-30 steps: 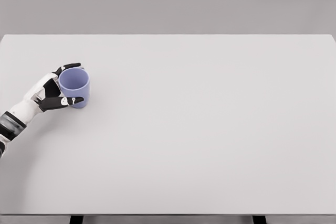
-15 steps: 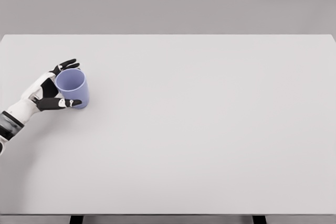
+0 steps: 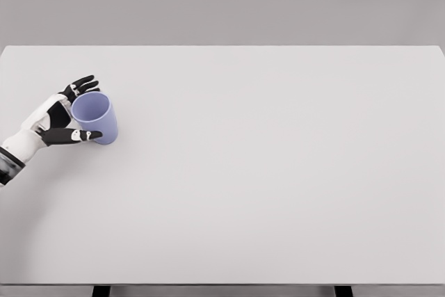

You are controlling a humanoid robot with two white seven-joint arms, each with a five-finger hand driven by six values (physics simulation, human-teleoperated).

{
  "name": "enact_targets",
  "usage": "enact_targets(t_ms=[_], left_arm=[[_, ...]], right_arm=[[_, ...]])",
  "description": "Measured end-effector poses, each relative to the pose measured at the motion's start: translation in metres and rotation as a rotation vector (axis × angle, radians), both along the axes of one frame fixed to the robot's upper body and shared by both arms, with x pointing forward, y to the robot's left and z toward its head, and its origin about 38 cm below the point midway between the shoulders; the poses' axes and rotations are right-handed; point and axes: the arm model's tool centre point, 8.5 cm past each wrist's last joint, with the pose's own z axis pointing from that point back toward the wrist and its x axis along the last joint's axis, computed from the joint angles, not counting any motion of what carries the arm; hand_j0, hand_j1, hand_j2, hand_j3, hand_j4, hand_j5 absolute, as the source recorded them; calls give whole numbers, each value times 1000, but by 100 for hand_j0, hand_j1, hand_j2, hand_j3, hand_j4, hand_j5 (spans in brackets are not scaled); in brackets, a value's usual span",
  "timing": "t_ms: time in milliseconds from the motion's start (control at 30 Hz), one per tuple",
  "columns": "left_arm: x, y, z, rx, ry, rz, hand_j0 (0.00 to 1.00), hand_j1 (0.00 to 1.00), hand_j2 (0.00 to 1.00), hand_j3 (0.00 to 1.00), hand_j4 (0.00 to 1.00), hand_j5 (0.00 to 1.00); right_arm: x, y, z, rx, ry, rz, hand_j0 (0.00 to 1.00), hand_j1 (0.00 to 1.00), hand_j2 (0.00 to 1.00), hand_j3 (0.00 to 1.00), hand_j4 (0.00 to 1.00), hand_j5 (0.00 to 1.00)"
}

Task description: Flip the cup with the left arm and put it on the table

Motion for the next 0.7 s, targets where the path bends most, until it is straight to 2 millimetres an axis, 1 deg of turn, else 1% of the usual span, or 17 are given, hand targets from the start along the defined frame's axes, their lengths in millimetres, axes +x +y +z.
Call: enact_targets(t_ms=[167, 333, 367, 500, 600, 700], left_arm=[[-1, 6, 4, 7, -4, 8, 100, 100, 100, 100, 100, 100], [-2, 18, 12, 31, -13, 14, 100, 100, 100, 100, 100, 100], [-2, 20, 16, 38, -20, 11, 100, 100, 100, 100, 100, 100], [-14, 29, 30, 91, -28, -19, 100, 100, 100, 100, 100, 100], [-16, 33, 50, 134, -58, -49, 100, 100, 100, 100, 100, 100], [-19, 35, 61, 163, -72, -69, 100, 100, 100, 100, 100, 100]], right_arm=[[0, 0, 0, 0, 0, 0, 100, 100, 100, 100, 100, 100], [0, 0, 0, 0, 0, 0, 100, 100, 100, 100, 100, 100], [1, 0, 0, 0, -2, 0, 100, 100, 100, 100, 100, 100], [0, 0, 0, 0, 0, 0, 100, 100, 100, 100, 100, 100], [0, 0, 0, 0, 0, 0, 100, 100, 100, 100, 100, 100], [0, 0, 0, 0, 0, 0, 100, 100, 100, 100, 100, 100]])
